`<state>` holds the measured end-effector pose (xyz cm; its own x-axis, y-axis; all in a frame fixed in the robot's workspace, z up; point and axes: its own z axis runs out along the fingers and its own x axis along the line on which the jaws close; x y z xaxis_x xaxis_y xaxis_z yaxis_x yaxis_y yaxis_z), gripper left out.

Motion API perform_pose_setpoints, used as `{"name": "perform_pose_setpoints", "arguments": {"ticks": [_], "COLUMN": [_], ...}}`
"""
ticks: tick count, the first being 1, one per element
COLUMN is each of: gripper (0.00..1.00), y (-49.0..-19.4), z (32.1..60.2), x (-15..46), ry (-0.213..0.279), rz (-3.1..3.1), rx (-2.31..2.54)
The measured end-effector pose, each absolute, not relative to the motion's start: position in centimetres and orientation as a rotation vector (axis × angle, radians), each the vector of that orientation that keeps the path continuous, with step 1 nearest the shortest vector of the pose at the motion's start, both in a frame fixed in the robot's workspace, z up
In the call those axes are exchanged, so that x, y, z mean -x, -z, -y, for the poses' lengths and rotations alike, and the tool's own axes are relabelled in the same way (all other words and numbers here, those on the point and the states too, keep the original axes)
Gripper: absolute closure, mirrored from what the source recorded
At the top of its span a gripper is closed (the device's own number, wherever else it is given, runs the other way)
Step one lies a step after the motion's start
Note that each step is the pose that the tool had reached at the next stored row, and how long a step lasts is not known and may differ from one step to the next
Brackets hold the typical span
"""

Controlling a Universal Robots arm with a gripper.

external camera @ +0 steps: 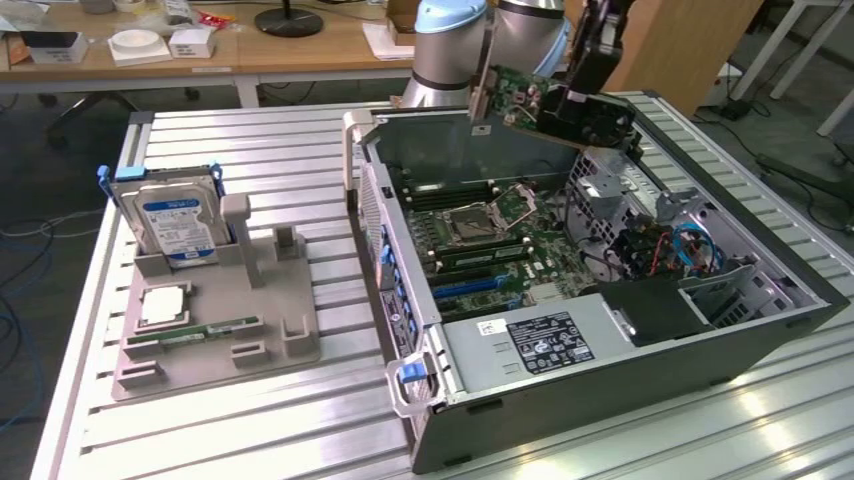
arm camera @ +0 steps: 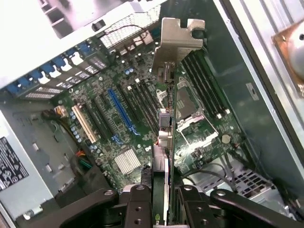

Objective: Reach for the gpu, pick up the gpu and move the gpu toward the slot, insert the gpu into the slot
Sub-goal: 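Insert the gpu into the slot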

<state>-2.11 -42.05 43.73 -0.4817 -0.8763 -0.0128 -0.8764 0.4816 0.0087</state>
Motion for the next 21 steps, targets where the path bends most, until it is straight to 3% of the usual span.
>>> {"name": "perform_pose_setpoints", "arguments": {"ticks": [21], "gripper": [0.73], "y": [-43.64], "z": [42.05], "x": [2.11], "ry": [-0.023], "rz": [-2.383], "rx": [2.041]}}
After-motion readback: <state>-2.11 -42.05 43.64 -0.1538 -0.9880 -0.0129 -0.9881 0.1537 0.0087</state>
